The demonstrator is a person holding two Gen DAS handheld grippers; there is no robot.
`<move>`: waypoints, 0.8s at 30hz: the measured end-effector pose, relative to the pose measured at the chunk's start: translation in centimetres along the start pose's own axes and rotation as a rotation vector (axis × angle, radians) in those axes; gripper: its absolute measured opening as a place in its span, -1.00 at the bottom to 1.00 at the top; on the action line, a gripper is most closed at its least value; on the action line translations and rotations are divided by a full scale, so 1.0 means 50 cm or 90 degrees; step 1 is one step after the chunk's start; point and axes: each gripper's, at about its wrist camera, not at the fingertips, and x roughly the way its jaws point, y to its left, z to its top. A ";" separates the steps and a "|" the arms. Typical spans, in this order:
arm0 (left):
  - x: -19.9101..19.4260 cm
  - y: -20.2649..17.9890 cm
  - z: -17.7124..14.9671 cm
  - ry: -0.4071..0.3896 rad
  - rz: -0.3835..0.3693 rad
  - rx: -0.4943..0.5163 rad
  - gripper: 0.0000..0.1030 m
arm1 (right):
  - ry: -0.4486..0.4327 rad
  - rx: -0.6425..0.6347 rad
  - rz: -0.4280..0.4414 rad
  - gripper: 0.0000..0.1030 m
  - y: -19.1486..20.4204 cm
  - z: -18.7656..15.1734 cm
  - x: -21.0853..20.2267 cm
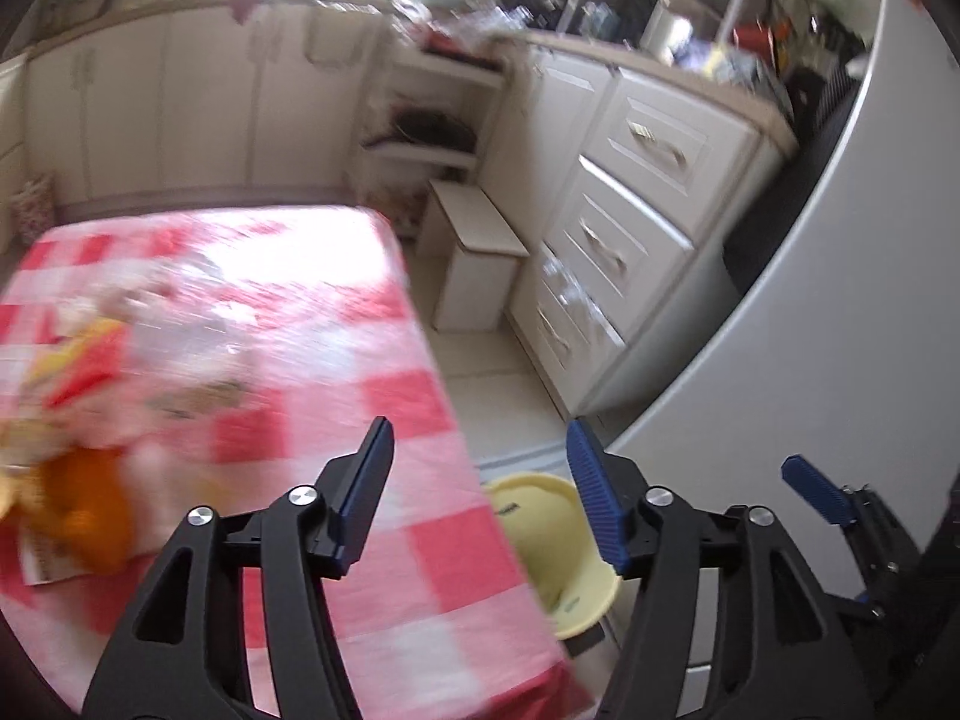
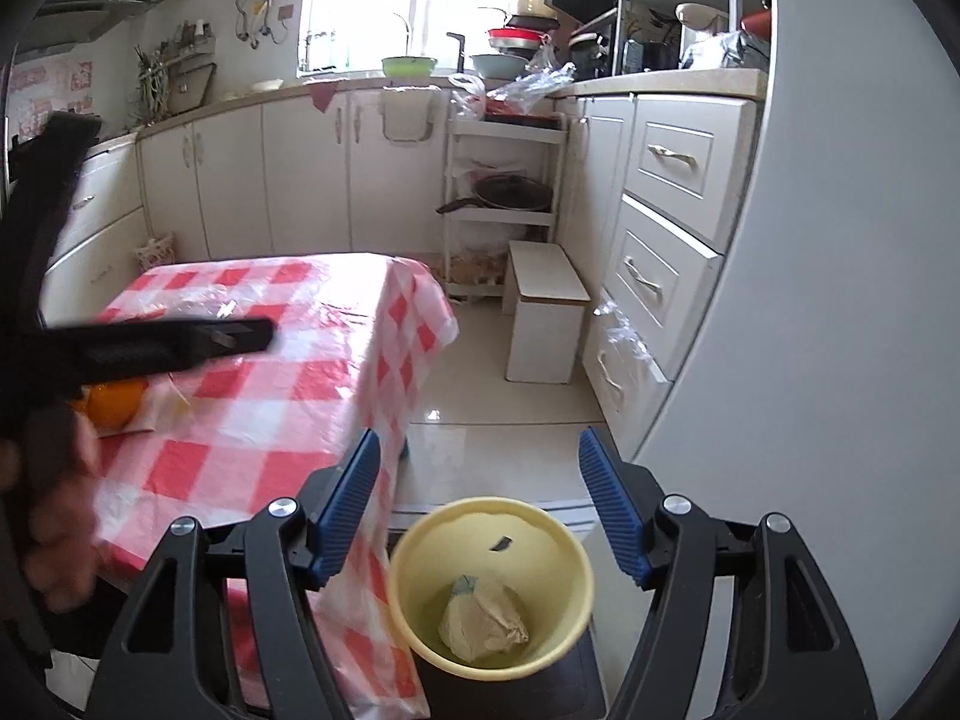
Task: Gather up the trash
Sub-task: 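Release the white bag into the yellow bin with the left gripper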
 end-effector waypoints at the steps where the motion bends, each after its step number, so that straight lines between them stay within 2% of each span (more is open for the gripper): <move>1: -0.034 0.025 0.005 -0.018 0.012 -0.005 0.17 | -0.005 0.000 0.015 0.30 0.011 0.004 -0.001; 4: -0.120 0.096 0.009 -0.068 0.058 -0.024 0.30 | -0.011 -0.013 0.049 0.34 0.050 0.008 0.001; 7: -0.190 0.196 0.005 -0.099 0.127 -0.062 0.36 | -0.011 -0.052 0.082 0.35 0.109 0.011 0.007; 12: -0.244 0.396 -0.029 -0.080 0.216 -0.182 0.37 | 0.002 -0.131 0.152 0.35 0.228 0.004 0.025; 15: -0.243 0.483 -0.050 -0.050 0.235 -0.247 0.37 | 0.007 -0.169 0.179 0.35 0.283 -0.003 0.029; 18: -0.235 0.573 -0.083 -0.013 0.237 -0.347 0.37 | 0.012 -0.201 0.213 0.39 0.344 -0.007 0.042; 19: -0.231 0.586 -0.090 -0.005 0.236 -0.363 0.37 | 0.012 -0.206 0.222 0.40 0.358 -0.007 0.045; 21: -0.223 0.597 -0.097 0.003 0.238 -0.379 0.37 | 0.016 -0.211 0.238 0.41 0.384 -0.006 0.057; 24: -0.209 0.578 -0.094 0.016 0.238 -0.346 0.37 | 0.029 -0.201 0.266 0.41 0.417 0.003 0.080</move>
